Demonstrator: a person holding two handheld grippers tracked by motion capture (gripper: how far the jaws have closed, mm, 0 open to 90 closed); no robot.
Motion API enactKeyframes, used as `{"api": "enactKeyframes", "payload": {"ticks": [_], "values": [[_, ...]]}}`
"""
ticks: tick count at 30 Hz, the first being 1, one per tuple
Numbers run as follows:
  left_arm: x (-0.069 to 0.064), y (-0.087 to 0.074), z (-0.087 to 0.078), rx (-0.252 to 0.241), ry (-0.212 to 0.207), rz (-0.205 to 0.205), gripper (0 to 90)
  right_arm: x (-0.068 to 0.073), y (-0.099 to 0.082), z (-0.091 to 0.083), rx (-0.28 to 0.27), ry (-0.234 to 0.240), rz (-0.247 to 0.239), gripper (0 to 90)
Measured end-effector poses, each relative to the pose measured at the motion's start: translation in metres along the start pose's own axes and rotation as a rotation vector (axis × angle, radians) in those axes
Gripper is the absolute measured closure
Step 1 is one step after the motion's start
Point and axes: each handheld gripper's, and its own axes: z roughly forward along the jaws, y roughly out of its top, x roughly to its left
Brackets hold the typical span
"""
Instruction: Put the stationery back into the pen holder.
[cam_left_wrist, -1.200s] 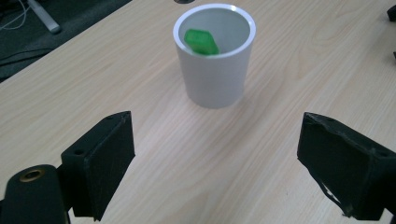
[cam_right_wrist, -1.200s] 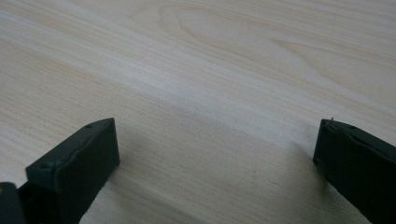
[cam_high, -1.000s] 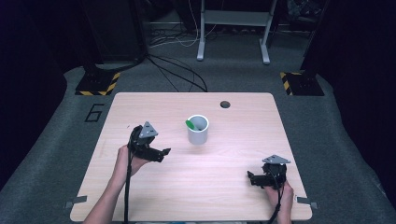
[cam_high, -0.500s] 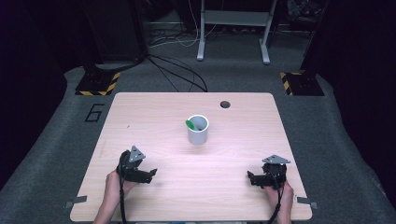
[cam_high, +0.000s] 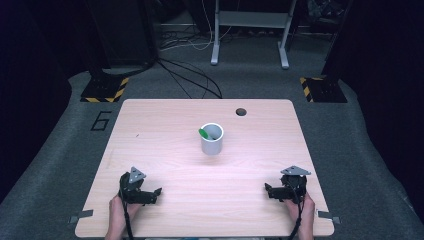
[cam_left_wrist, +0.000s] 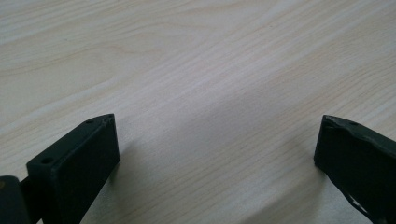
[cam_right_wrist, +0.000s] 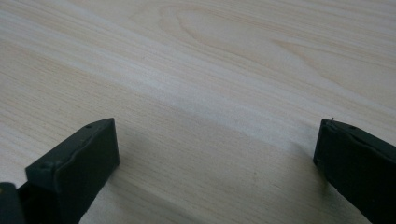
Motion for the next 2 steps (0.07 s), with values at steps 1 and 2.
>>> {"api": "enactKeyframes", "payload": {"ticks": [1,2], "values": [[0.0000,0.0000,0.0000,0.000,0.000,0.000,0.2,0.0000,0.0000,0.0000,0.000,0.000,0.000,0.0],[0.0005,0.0002,-0.0005,0.007,-0.006,0.001,0.2,0.0001,0.0000,0.0001,-0.001,-0.001,0.001,0.0]]}}
